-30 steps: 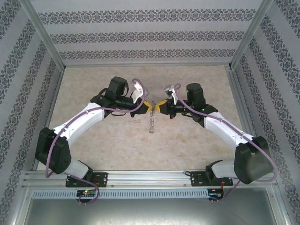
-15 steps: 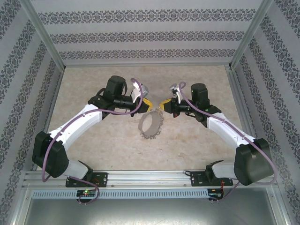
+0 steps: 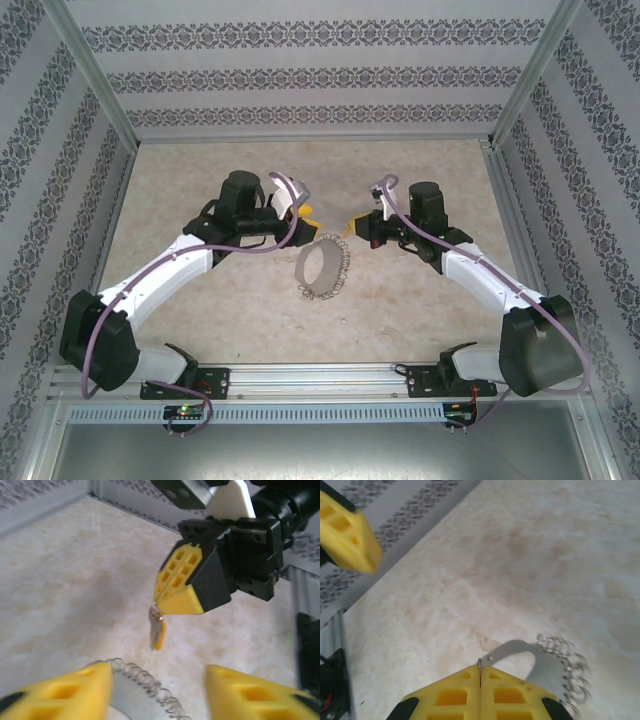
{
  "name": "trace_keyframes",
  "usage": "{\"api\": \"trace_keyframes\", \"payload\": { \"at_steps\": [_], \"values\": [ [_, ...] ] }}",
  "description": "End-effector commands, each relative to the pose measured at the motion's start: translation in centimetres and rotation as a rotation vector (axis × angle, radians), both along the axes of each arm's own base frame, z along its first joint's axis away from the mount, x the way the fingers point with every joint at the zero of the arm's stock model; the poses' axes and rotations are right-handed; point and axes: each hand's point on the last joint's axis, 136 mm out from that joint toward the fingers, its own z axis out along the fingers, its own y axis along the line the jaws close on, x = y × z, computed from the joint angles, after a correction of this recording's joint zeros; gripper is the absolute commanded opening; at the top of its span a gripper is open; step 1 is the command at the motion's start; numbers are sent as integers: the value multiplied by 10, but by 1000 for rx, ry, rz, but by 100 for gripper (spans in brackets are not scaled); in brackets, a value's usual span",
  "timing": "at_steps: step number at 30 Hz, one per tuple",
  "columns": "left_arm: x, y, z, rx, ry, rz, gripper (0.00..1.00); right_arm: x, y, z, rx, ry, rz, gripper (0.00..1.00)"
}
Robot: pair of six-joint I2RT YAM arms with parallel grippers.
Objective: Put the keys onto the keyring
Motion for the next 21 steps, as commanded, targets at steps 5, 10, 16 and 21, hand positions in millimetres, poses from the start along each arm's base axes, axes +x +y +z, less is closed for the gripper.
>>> {"api": "trace_keyframes", "payload": {
  "at_steps": [5,10,16,21],
  "values": [
    [34,37,13,-18,-98,343,100,0,-34,-33,-72,148,-208,0],
    [47,45,-10,0,-27,434,100,-17,-54,-68,-163,313,-302,0],
    [49,49,-24,-34,56,494,100,-46,-75,-95,-208,438,-391,0],
    [52,78,-27,-192,103,694,100,-55,-86,-118,-254,528,-449,0]
  ]
}}
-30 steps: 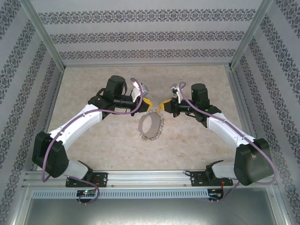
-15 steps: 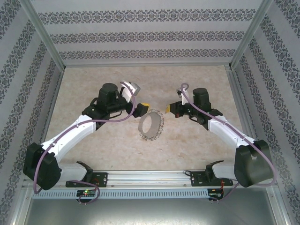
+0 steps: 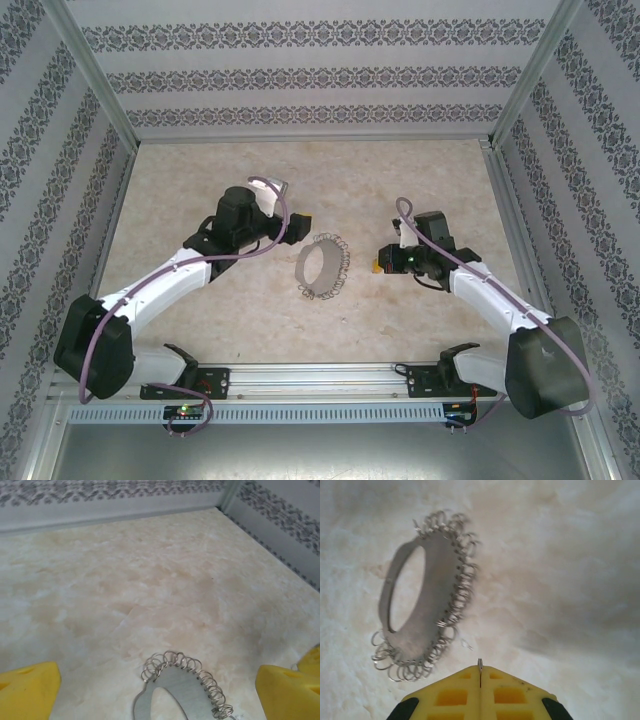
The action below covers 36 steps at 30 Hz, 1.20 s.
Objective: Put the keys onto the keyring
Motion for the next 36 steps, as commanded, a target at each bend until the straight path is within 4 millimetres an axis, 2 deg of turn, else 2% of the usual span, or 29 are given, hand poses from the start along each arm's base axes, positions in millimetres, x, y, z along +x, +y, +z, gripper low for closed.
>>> {"api": "trace_keyframes", "payload": {
  "at_steps": [1,6,8,13,16,19,21,25,27,31,36],
  "values": [
    [7,17,14,-145,-16,142,100,-8,-14,-19,-42,92,-84,0],
    [1,10,3,-95,28,90,100,-10,-23,-40,-90,163,-133,0],
    [2,12,-10,-69,59,98,100,-9,-24,-47,-100,181,-139,0],
    [8,12,-45,-23,174,136,100,2,-23,-48,-100,173,-157,0],
    [13,10,-54,-16,200,139,100,8,-23,-46,-106,165,-159,0],
    [13,3,-54,-36,199,105,100,10,-24,-47,-113,160,-168,1],
    [13,0,-54,-42,197,92,100,11,-25,-48,-115,157,-173,9],
    [16,0,-56,-50,197,101,100,15,-25,-40,-109,132,-183,36],
    [18,1,-56,-57,197,117,100,19,-23,-30,-95,112,-183,42],
    [25,7,-51,-71,190,173,100,29,-6,-7,-61,66,-154,47],
    [41,20,-45,-142,209,243,100,56,42,13,-53,3,5,50]
  ]
}}
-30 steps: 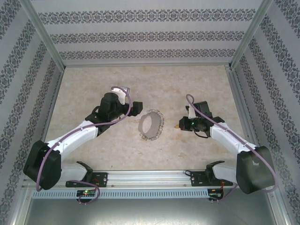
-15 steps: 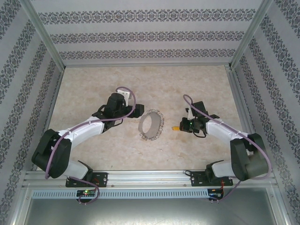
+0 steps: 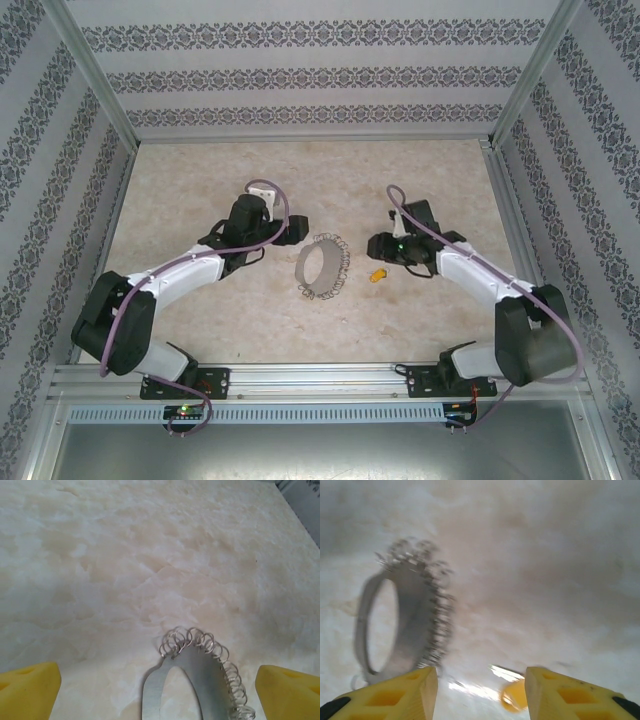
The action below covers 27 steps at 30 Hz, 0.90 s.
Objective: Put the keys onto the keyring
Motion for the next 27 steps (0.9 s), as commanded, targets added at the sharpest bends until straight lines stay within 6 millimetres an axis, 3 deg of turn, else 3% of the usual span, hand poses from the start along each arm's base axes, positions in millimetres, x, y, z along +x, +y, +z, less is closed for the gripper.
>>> {"api": "trace_keyframes", "payload": {
  "at_steps": [1,7,12,16,27],
  "values": [
    [22,16,17,-89,-17,106,100,22,37,14,14,-51,130,50],
    [35,40,18,-205,39,178,100,49,94,8,28,-81,341,44],
    [36,51,17,-234,49,201,100,63,123,-14,12,-38,405,39],
    [34,59,15,-238,52,216,100,70,132,-29,-5,-17,417,34],
    [34,64,10,-241,56,214,100,70,145,-46,-5,20,445,31]
  ]
}}
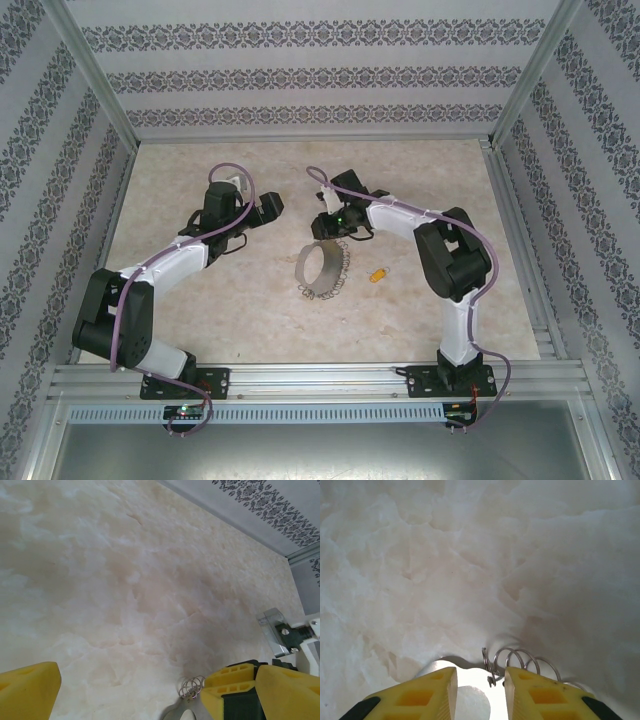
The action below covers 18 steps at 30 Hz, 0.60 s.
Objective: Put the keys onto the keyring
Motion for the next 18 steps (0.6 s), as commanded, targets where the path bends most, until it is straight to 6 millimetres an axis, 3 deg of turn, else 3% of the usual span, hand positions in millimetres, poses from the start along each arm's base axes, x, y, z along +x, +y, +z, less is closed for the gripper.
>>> {"api": "trace_keyframes", "payload": {
  "at_steps": [1,18],
  "values": [
    [3,3,8,-34,-36,4,100,-4,12,-1,5,7,42,30],
    [1,3,14,-42,-58,-5,100,-9,12,-16,-9,34,46,23]
  ]
}}
